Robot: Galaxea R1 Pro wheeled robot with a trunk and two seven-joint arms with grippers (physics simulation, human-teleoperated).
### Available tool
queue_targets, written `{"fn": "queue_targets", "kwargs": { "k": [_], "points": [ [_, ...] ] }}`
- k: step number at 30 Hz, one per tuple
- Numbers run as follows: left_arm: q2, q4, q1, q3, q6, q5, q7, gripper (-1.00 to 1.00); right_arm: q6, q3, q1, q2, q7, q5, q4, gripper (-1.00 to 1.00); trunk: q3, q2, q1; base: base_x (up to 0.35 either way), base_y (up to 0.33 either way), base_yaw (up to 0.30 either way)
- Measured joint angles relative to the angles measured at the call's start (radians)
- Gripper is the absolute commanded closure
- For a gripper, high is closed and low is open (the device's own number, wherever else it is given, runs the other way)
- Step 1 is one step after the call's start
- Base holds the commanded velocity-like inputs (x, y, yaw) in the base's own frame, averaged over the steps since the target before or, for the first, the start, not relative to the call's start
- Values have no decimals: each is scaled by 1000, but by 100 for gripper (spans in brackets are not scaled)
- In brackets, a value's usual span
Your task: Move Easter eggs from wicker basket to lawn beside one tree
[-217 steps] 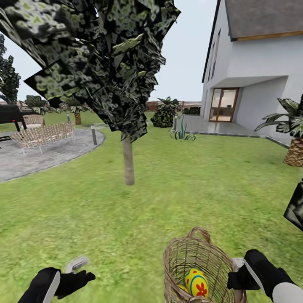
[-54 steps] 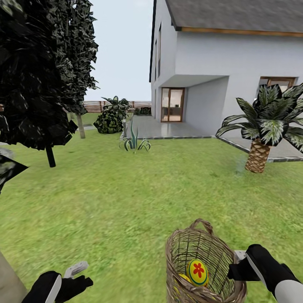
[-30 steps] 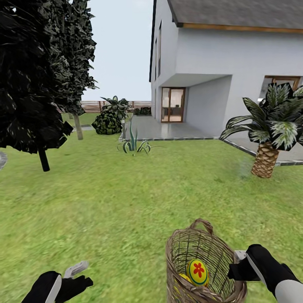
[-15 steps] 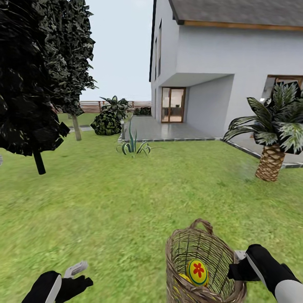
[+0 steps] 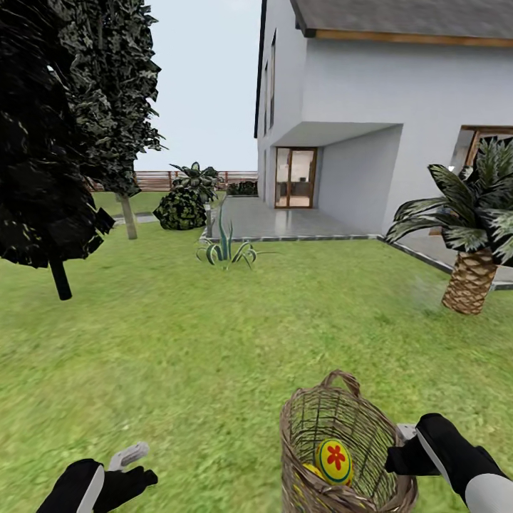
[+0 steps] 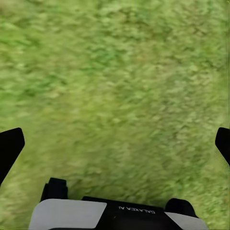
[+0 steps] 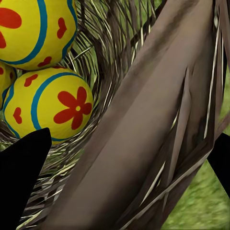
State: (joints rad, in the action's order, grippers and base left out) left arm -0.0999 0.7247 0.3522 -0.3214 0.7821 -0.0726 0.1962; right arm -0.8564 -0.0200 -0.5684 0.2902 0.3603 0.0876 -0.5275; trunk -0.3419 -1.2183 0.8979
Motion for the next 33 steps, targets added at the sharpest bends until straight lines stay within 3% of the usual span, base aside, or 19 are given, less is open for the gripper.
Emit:
{"fn": "queue_targets", "kwargs": {
  "k": [11,33],
  "points": [
    [0,0,0,0,0,0,1,-100,1,0,0,-1,-1,6,0,100,0,0,0,337,0,184],
    [-7,1,0,-2,0,-1,2,-100,0,0,0,-1,1,3,0,100,0,0,0,337,0,3]
  ]
}}
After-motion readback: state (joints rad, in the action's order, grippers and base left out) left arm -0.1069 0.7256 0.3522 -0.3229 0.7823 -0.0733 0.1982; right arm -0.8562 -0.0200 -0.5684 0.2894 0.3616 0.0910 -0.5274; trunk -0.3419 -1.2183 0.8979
